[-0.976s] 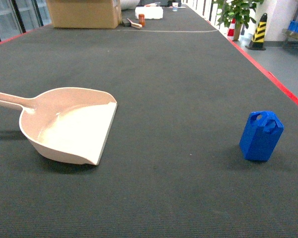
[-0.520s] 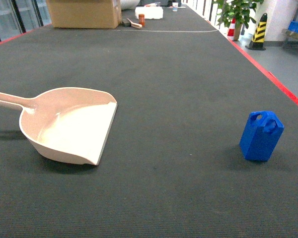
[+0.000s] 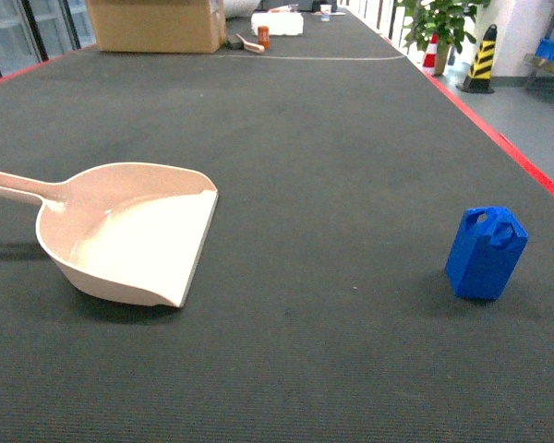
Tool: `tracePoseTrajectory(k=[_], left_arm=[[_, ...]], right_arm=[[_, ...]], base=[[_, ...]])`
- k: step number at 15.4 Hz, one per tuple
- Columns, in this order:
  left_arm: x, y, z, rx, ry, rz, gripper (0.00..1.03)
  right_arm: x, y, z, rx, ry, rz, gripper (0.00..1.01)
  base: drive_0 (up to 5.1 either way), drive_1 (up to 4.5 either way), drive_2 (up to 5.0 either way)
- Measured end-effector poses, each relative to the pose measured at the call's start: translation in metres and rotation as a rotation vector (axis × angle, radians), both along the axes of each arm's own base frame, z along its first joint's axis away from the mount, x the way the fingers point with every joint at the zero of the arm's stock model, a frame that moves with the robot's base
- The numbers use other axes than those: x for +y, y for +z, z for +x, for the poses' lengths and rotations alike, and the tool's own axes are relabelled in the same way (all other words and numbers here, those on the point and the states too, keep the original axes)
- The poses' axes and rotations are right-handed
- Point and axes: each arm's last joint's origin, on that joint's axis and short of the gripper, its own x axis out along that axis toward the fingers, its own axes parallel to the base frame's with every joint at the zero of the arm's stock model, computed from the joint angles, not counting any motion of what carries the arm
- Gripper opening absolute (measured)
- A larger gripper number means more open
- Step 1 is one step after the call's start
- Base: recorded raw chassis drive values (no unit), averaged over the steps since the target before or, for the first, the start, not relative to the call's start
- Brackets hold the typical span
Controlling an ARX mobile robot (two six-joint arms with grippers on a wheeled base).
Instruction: Place part in tray to right shelf
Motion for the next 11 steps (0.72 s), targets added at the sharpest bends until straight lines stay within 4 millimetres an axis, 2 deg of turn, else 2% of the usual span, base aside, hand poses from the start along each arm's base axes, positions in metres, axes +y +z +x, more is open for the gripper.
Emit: tracePoseTrajectory(k=[11], left_arm=[[0.0, 0.0, 0.0, 0.0, 0.0, 0.0, 0.98]], right_arm=[[0.0, 0.0, 0.0, 0.0, 0.0, 0.0, 0.98]], base=[[0.0, 0.0, 0.0]])
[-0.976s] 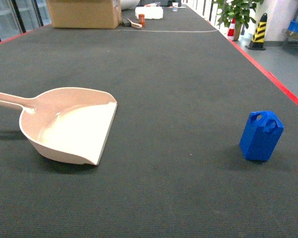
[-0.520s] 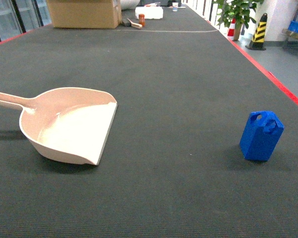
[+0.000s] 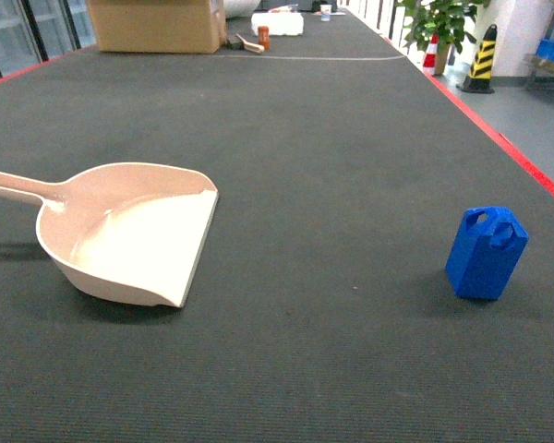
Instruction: Place part in tray to right shelf
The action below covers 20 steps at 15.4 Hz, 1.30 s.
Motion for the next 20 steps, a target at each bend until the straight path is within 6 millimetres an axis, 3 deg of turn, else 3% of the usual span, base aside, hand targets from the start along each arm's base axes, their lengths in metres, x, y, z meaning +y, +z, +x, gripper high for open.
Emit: tracePoseTrajectory(k=[20], left_arm=[[0.0, 0.0, 0.0, 0.0, 0.0, 0.0, 0.98]], right_arm=[[0.0, 0.0, 0.0, 0.0, 0.0, 0.0, 0.98]], base=[[0.0, 0.0, 0.0]])
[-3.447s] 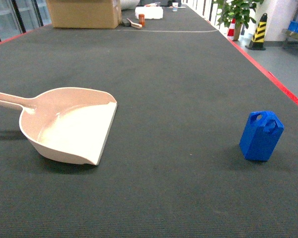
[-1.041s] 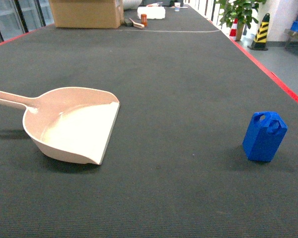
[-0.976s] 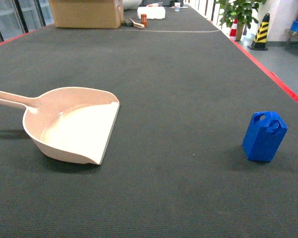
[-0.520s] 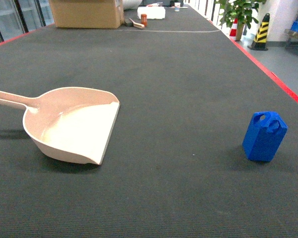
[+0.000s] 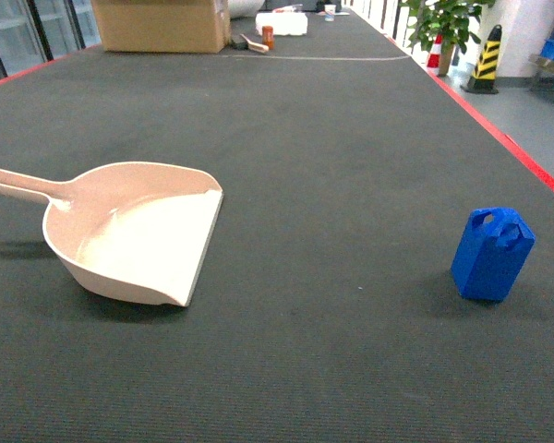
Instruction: Place part in tray to right shelf
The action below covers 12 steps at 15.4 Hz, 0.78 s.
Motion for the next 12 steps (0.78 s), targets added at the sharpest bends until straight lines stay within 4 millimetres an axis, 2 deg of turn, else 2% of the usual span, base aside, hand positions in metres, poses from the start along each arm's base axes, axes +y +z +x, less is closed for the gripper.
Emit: tracePoseTrajectory(k=[9, 11, 12], left_arm=[[0.0, 0.0, 0.0, 0.0, 0.0, 0.0, 0.98], [-0.001, -0.002, 0.007, 0.189, 0.117, -0.148, 0.98], [0.002, -0.003, 0.014, 0.197, 0.142, -0.251, 0.98]], right_arm=[[0.0, 0.0, 0.0, 0.0, 0.0, 0.0, 0.98], [0.0, 0.0, 0.0, 0.0, 0.0, 0.0, 0.98], [0.0, 0.0, 0.0, -0.001, 0.0, 0.0, 0.98]], base=[[0.0, 0.0, 0.0], [0.0, 0.0, 0.0], [0.0, 0.0, 0.0]])
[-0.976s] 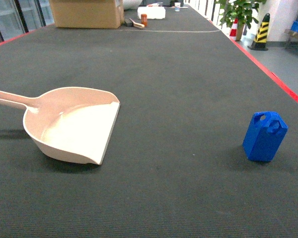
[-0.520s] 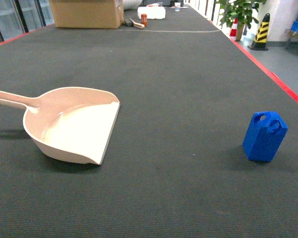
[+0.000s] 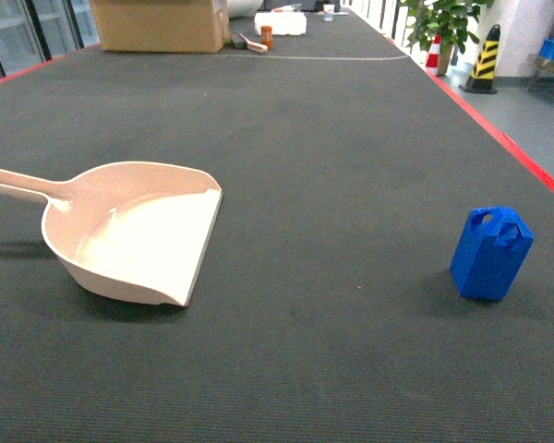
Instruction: Place part in tray to right shelf
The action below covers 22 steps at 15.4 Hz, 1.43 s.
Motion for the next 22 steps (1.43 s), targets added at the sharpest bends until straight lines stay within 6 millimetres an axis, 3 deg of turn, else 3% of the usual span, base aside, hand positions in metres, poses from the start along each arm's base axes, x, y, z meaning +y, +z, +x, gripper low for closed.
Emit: tracePoseTrajectory(k=[3, 6, 8, 9, 12, 16, 22], left_arm=[[0.015, 0.005, 0.045, -0.049, 0.0, -0.331, 0.98], [0.026, 0.006, 0.111, -0.032, 0.038, -0.477, 0.98], [0.042, -0.009, 0.153, 0.038, 0.14, -0.548, 0.98], [0.047, -0.019, 0.156, 0.085, 0.249, -0.544, 0.98], [0.048, -0.015, 0.155, 0.06, 0.251, -0.541, 0.98], [0.049, -0.015, 0.161, 0.005, 0.107, -0.59, 0.98], [0.06, -0.035, 0.242, 0.005, 0.07, -0.64, 0.98]], right_arm=[[0.0, 0.0, 0.0, 0.0, 0.0, 0.0, 0.98], [0.0, 0.0, 0.0, 0.001, 0.0, 0.0, 0.98], [0.0, 0.0, 0.0, 0.001, 0.0, 0.0, 0.98], [0.0, 0.0, 0.0, 0.002, 0.0, 0.0, 0.98], [0.0, 0.0, 0.0, 0.002, 0.0, 0.0, 0.98], [0.0, 0.0, 0.0, 0.001, 0.0, 0.0, 0.98], [0.0, 0.0, 0.0, 0.001, 0.0, 0.0, 0.98]], base=[[0.0, 0.0, 0.0], [0.0, 0.0, 0.0], [0.0, 0.0, 0.0], [0.0, 0.0, 0.0], [0.0, 0.0, 0.0], [0.0, 0.0, 0.0], [0.0, 0.0, 0.0]])
